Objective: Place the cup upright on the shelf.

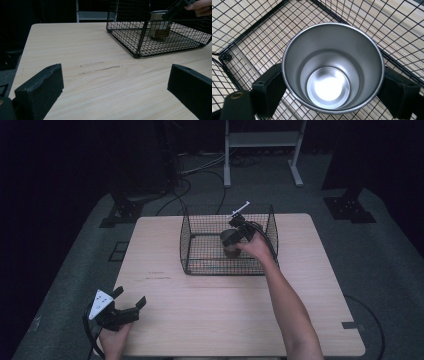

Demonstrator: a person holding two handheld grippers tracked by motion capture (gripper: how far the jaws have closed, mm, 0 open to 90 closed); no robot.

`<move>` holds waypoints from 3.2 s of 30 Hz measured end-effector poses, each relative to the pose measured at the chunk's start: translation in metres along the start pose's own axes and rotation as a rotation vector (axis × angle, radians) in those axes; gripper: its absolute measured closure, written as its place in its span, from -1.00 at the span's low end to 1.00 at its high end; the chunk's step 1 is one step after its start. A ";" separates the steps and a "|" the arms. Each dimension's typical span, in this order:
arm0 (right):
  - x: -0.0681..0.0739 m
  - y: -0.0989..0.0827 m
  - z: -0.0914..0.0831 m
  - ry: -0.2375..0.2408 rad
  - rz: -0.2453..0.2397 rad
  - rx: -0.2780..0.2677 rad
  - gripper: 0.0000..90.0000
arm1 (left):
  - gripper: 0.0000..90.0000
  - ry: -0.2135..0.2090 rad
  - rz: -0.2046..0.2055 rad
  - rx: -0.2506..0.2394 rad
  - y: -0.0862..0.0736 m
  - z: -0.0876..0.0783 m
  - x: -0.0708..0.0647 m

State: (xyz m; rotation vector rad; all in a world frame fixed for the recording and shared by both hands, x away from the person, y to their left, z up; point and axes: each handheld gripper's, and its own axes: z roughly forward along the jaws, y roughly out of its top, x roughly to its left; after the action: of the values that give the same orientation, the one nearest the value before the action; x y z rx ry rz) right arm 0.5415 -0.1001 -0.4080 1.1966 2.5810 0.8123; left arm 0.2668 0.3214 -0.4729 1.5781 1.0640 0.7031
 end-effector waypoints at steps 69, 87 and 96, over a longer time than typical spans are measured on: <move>0.014 -0.005 -0.054 0.054 -0.016 -0.148 -0.93 | -1.00 0.000 0.001 0.000 0.000 -0.001 -0.001; 0.025 -0.020 -0.091 0.114 -0.058 -0.212 -0.95 | -1.00 -0.001 0.005 0.002 0.000 0.000 -0.002; 0.027 -0.035 -0.103 0.128 -0.079 -0.221 -0.95 | -1.00 -0.002 0.008 0.004 0.000 0.001 -0.003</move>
State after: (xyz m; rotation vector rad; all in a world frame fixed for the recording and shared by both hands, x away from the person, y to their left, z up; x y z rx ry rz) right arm 0.4615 -0.1400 -0.3395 1.0031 2.5350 1.1559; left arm 0.2664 0.3185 -0.4725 1.5873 1.0589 0.7053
